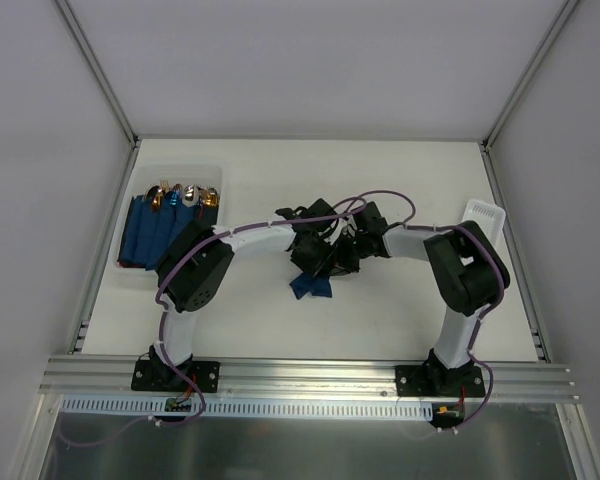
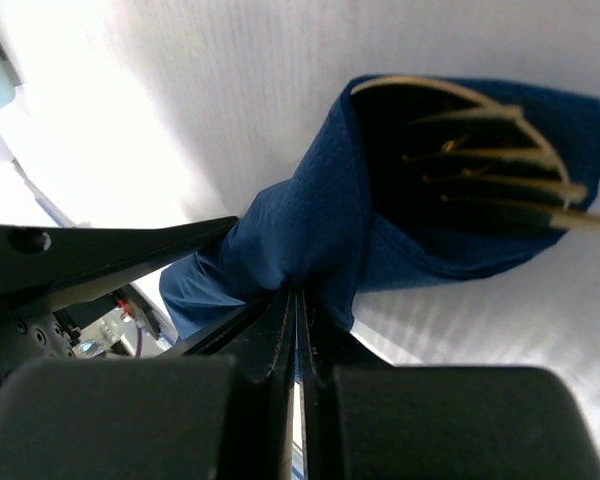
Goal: Place the utensils on the paper napkin and roll it up
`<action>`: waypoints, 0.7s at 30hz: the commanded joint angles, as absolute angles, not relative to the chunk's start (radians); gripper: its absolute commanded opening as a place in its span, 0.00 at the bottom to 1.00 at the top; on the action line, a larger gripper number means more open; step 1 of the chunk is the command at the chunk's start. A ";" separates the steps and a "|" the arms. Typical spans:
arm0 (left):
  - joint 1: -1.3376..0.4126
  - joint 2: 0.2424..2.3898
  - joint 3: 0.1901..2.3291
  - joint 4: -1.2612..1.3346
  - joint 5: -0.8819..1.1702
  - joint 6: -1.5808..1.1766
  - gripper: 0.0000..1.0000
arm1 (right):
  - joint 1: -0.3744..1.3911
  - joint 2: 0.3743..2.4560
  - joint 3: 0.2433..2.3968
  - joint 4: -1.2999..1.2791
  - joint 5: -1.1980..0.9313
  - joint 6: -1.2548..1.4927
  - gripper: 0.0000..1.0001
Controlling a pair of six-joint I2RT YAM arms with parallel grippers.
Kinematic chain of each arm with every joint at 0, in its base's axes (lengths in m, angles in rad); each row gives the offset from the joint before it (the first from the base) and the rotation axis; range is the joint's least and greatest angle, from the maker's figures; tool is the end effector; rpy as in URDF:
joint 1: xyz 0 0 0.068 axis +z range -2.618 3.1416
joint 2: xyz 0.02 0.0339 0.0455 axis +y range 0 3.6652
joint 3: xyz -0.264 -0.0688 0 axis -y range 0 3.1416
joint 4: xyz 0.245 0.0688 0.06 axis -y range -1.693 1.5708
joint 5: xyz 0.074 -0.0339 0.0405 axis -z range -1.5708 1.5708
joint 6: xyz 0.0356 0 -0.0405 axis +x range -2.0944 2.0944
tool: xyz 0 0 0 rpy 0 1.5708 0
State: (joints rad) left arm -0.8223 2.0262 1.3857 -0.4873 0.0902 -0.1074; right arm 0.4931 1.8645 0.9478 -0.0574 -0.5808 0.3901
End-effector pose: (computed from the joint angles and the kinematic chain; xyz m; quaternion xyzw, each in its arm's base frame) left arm 0.2803 -0.3065 0.1534 0.3503 0.9095 -0.1377 0.1765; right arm 0.3003 0.1836 0.1224 -0.1312 0.9103 0.3678 0.1376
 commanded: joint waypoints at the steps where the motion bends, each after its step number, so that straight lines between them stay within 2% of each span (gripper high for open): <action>1: -0.807 2.252 1.267 -0.499 0.123 -0.143 0.00 | 0.473 1.867 0.879 -0.247 -0.339 0.302 0.01; 12: -0.787 2.134 1.259 -0.480 0.201 -0.126 0.00 | 0.423 1.766 0.867 -0.244 -0.356 0.299 0.11; 21: -0.787 2.138 1.246 -0.479 0.206 -0.115 0.00 | 0.414 1.770 0.888 -0.256 -0.367 0.287 0.11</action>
